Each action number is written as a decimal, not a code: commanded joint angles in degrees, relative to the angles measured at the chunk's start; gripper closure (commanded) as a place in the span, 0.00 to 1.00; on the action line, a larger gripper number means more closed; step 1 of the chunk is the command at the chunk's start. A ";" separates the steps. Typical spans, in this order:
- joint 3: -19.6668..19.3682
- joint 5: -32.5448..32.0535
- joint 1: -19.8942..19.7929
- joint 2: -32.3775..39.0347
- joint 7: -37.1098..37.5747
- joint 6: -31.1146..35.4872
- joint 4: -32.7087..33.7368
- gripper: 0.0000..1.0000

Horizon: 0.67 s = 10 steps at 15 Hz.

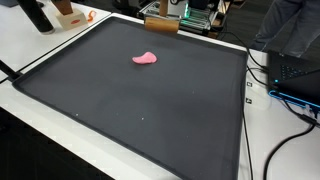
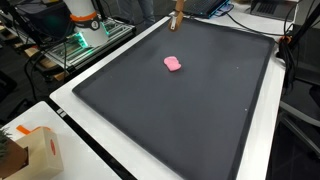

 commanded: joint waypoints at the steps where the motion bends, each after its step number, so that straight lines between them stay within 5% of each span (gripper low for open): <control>1: -1.37 5.08 -0.65 -5.17 2.73 -1.91 -0.99 0.77; 5: -3.57 7.99 -1.84 -8.69 10.49 -4.12 0.37 0.77; 6: -2.95 6.07 -0.93 -5.92 7.71 -2.33 0.70 0.52; 10: -3.88 6.76 -1.45 -7.79 9.71 -3.35 0.94 0.52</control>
